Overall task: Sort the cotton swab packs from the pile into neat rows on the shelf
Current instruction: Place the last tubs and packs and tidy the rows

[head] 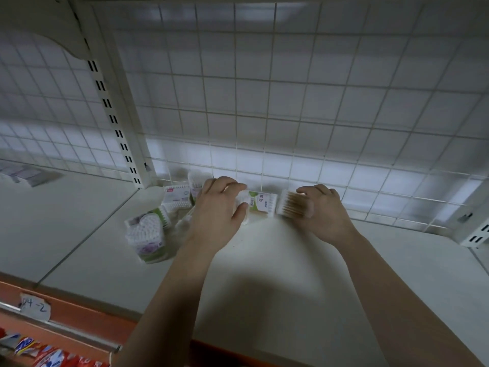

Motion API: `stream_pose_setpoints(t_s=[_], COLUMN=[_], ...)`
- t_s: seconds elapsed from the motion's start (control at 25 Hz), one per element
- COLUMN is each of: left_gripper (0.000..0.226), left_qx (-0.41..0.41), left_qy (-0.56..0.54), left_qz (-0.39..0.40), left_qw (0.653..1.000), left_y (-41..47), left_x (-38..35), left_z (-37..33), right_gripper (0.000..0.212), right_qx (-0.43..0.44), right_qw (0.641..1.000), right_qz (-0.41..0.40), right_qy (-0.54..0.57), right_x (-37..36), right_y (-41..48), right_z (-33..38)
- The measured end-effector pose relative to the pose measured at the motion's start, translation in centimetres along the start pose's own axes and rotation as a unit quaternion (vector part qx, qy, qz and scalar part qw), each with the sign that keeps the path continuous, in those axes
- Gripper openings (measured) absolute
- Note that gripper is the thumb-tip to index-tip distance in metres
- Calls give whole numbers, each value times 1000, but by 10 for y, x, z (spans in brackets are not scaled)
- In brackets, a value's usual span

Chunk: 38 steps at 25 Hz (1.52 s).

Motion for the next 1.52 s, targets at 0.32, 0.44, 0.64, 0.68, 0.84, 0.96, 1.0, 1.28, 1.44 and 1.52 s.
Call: stream_pose_setpoints(t_s=[0.32, 0.44, 0.64, 0.68, 0.84, 0.96, 1.0, 1.28, 1.44, 1.52], left_gripper=[52, 53, 49, 49, 61, 73, 75, 61, 62, 60], left_qx=[31, 19, 1, 3, 34, 15, 12, 45, 47, 23], left_qy=[60, 63, 23, 2, -68, -47, -42, -13, -50, -104], left_qz=[147, 159, 125, 120, 155, 197, 207, 180, 137, 145], left_qw=[987, 985, 992, 993, 985, 979, 977, 983, 988, 984], left_y=[23, 25, 18, 16, 8, 0, -2, -10, -14, -15], left_x=[-5, -2, -2, -3, -3, 2, 4, 17, 14, 13], left_z=[14, 16, 13, 11, 2, -1, -1, -4, -2, -5], right_gripper=[65, 57, 46, 45, 46, 45, 44, 54, 64, 66], right_qx=[-30, -34, -44, -46, -57, -53, -51, -58, -57, -40], right_qw=[991, 988, 987, 987, 981, 980, 980, 983, 991, 995], right_qz=[-1, -7, -20, -24, -32, -37, -41, -16, 35, 68], right_qy=[127, 149, 152, 153, 182, 187, 186, 173, 112, 68], right_x=[26, 29, 31, 32, 38, 40, 41, 45, 45, 45], right_y=[-28, -35, -48, -51, -60, -64, -65, -69, -72, -74], right_z=[7, 8, 11, 12, 15, 17, 18, 24, 26, 26])
Point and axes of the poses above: each hand's wrist, its own y-axis towards the middle knuckle, its own x-axis out of the back of the hand, z = x × y, the point moved 2 cm from there along y, towards the middle knuckle, and after that the axes turned 2 degrees about -x, right-handed, at the moved point
